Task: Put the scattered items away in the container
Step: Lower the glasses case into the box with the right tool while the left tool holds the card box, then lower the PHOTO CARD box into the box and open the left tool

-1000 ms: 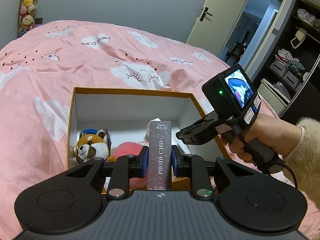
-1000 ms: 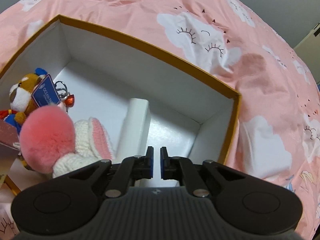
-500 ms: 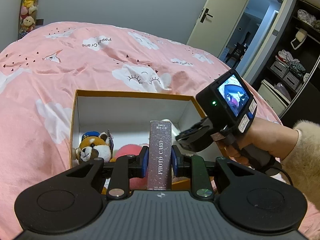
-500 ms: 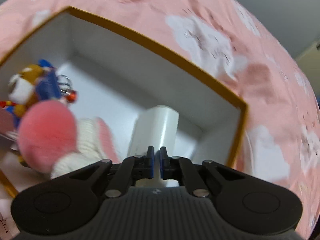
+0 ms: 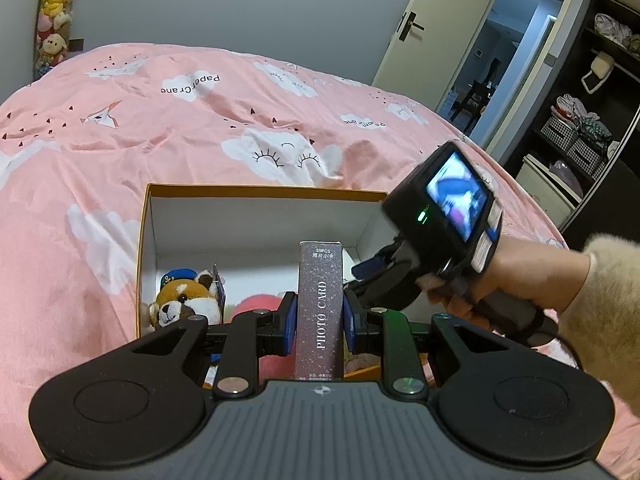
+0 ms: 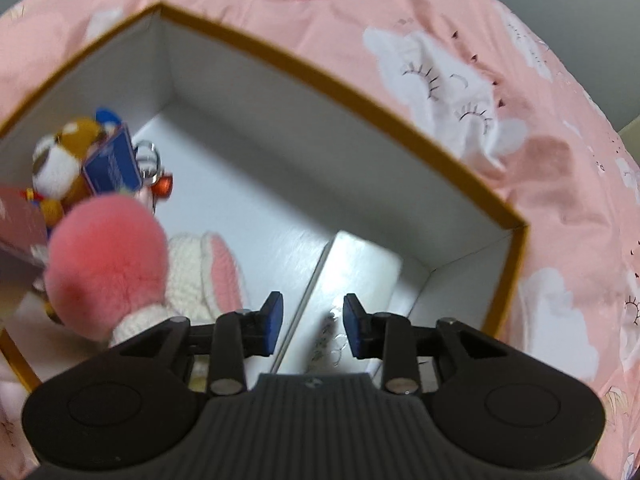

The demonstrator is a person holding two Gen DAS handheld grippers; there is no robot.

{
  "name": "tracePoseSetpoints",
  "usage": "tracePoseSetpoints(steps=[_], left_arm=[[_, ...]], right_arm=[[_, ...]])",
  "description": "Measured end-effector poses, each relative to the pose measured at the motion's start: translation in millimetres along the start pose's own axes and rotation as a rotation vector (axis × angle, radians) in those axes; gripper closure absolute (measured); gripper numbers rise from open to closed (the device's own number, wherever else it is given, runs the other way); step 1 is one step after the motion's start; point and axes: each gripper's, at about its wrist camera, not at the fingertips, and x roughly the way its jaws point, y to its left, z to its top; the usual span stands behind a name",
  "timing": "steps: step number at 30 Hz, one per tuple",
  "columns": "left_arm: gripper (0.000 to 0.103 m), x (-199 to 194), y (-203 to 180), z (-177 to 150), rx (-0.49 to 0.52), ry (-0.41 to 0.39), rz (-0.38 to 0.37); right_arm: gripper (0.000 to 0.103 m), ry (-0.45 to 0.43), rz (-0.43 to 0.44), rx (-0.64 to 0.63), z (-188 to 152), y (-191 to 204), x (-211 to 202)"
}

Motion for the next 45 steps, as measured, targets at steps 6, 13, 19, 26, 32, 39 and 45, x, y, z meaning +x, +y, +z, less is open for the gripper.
tracePoseSetpoints(steps=[6,13,19,26,32,39,45], left_arm=[[0.076,3,-1,-1,-0.001,0.007,-0.001],[0.076,3,-1,-1,0.001,0.005,-0.002],[0.076,3,-1,0,0.0,0.01,0.008],[0.076,2,1,1,-0.004,0.007,0.01],[0.076,2,-1,2,-0.003,0.009,0.004],[0.076,5,-6,8,0.006,-0.005,-0.006],[0.076,18,-12,21,-0.004,-0.021,-0.013]], right_arm=[[0.069,-0.001,-0.053,-0.041,-3,-5,10],[0.082,0.032,-0.064,-0.038,-8,-12,9],[0.073,-0.045,-0.004,-0.06,-2,-2,7],[0.072,0.031,-0.06,-0.012,2,-8,22],[0.072,0.089,-0.071,0.064,1,-14,21],[0.069,0.012,-0.095,-0.013,-10,-2,-2],[0.061,-0.198,-0.066,0.041,-35,-19,-60]])
